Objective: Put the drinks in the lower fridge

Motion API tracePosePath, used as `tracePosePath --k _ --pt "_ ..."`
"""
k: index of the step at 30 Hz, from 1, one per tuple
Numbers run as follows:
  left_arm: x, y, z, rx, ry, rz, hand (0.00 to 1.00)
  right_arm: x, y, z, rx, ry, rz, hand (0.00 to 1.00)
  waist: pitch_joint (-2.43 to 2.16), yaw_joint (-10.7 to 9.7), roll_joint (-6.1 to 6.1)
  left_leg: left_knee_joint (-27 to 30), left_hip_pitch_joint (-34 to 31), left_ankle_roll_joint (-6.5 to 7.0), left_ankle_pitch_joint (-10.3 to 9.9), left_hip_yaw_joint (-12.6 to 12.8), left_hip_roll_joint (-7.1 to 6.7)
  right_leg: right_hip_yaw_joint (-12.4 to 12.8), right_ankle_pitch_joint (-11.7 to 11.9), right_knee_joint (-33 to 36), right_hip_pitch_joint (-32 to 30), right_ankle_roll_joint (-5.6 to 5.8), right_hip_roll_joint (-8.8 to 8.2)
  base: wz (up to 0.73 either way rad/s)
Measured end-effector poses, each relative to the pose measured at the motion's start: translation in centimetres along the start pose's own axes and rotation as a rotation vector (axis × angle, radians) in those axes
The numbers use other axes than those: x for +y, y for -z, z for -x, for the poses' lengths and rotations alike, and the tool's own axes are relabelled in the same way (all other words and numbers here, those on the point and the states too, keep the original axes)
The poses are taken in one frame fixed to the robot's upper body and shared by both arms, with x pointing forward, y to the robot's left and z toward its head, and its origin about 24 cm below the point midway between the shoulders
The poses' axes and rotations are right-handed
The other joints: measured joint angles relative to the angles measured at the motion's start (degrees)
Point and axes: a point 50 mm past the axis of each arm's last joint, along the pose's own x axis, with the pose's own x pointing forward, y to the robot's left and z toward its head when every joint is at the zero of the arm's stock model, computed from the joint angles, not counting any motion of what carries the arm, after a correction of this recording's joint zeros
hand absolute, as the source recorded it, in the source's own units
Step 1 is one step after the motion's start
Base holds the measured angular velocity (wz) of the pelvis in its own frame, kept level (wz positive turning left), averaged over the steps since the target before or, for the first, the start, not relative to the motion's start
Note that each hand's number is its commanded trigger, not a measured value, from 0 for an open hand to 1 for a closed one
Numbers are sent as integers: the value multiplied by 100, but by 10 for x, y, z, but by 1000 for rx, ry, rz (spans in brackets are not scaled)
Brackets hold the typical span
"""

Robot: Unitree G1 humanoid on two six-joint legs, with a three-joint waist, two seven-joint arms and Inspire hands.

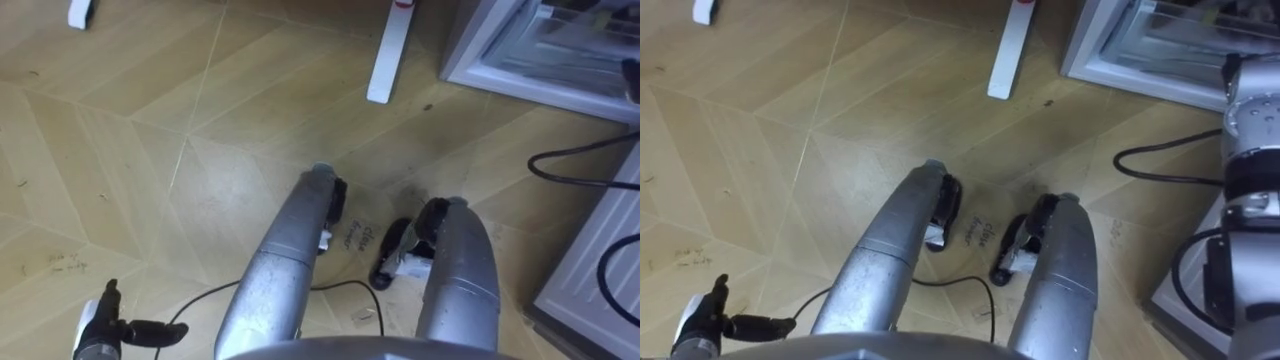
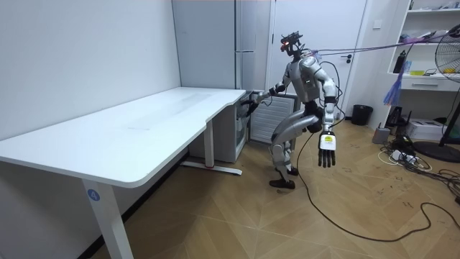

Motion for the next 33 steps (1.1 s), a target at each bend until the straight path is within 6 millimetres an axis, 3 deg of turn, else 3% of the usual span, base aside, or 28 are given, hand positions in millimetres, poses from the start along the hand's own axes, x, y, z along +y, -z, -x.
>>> tracePosePath --k 14,21,27,33 --pt "2 -2 8 -36 43 -59 0 -9 6 -5 27 -58 -6 0 11 -12 20 -78 186 13 -25 40 105 -85 -35 -109 230 58 -36 0" --pt "4 -3 9 -46 42 -62 0 -11 9 -5 50 -68 -33 0 11 -54 19 -231 329 11 -24 68 147 -86 -11 -258 364 26 -4 -1" --pt "5 -2 9 -44 39 -75 0 -18 19 -6 81 -99 -52 0 21 -152 1 -614 582 -10 45 2 209 -203 137 -712 640 -4 89 -1" --pt "5 -2 3 -16 40 -85 0 -42 26 -13 119 -96 -35 0 26 -177 -3 -1269 1228 70 148 -76 312 -375 364 -1579 1384 102 274 -2"
